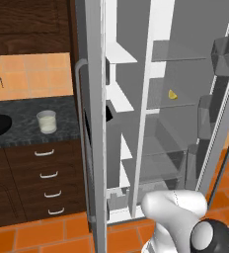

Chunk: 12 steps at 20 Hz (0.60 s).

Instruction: Grab a lemon wedge from the fridge and one ice cube from the ice bowl, and put them in the glass of lemonade.

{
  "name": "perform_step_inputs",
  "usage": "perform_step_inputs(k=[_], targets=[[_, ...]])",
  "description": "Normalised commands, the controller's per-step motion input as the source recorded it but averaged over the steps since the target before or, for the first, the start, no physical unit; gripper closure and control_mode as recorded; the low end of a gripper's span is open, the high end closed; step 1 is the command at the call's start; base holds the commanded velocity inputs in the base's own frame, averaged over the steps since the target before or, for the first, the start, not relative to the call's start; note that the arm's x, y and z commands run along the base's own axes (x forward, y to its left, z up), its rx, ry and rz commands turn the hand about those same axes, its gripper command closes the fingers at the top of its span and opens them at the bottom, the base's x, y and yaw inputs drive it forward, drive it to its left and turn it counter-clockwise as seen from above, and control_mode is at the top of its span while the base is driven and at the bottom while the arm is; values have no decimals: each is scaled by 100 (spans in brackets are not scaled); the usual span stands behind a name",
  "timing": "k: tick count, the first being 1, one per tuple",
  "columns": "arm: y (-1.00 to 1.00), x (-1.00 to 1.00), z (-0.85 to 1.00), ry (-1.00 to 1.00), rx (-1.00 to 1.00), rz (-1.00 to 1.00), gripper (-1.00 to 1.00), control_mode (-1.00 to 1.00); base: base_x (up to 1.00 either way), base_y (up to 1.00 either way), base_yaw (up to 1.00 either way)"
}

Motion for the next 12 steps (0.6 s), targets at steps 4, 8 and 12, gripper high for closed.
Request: perform_step_inputs(k=[4, 8, 12], targets=[[100, -16, 80, 0, -40, 16, -100, -100, 0, 0, 0], [86, -1, 47, 26, -51, 16, -100, -100, 0, 0, 0], [52, 50, -15, 43, -69, 14, -100, -100, 0, 0, 0]])
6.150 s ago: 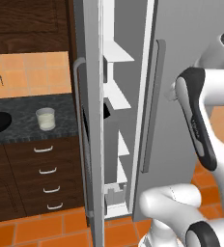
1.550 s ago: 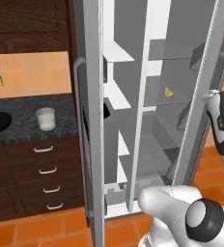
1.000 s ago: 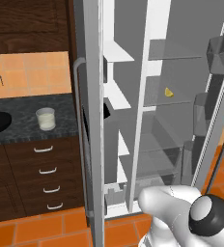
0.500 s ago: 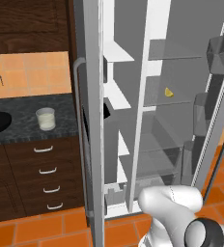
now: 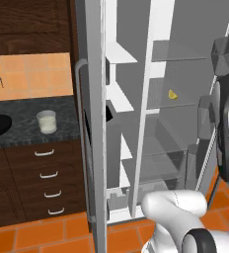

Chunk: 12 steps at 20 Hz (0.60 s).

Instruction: Grab a lemon wedge from the fridge and one ice cube from the ice bowl, and put them in the glass of lemonade.

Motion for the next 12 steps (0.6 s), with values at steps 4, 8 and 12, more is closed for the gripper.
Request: perform_step_inputs(k=[4, 8, 12], targets=[[38, 76, -31, 53, -72, 14, -100, -100, 0, 0, 0], [17, 96, -66, 59, -64, 11, -100, -100, 0, 0, 0], [-21, 96, -61, 29, -35, 1, -100, -100, 0, 0, 0]])
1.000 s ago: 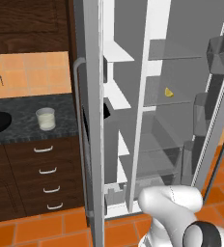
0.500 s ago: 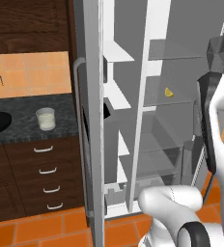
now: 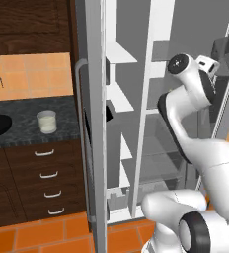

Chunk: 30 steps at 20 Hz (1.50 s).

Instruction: Grab a lemon wedge from the fridge and one ice cube from the ice bowl, and put them in the glass of lemonade.

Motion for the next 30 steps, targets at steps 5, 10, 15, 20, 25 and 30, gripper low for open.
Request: perform_step_inputs(k=[5, 10, 15, 20, 25, 30], targets=[[-54, 62, -39, 6, -5, 0, -100, -100, 0, 0, 0], [-18, 36, -75, 18, -7, -7, -100, -100, 0, 0, 0], [-46, 0, -21, 27, -17, -10, -100, -100, 0, 0, 0], [-76, -5, -1, 25, -13, -12, -100, -100, 0, 0, 0], [-96, -27, 0, 15, -6, -15, -100, -100, 0, 0, 0], [-100, -34, -1, 13, -1, -16, -100, -100, 0, 0, 0]])
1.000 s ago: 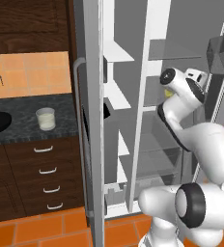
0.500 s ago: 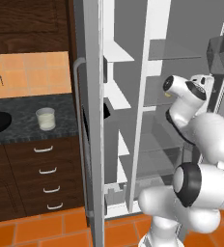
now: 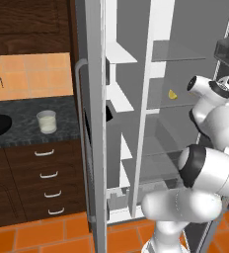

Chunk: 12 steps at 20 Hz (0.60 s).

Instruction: Grab a lemon wedge from the fridge and one ice cube from the ice bowl, and put them in the glass of lemonade.

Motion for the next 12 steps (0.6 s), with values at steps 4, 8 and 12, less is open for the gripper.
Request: perform_step_inputs(k=[4, 8, 12], targets=[[-100, -27, -10, 10, -1, -16, -100, -100, 0, 0, 0], [-49, -21, 0, 0, -4, -8, -100, -100, 0, 0, 0], [19, -34, 10, 0, -4, -1, -100, -100, 0, 0, 0]])
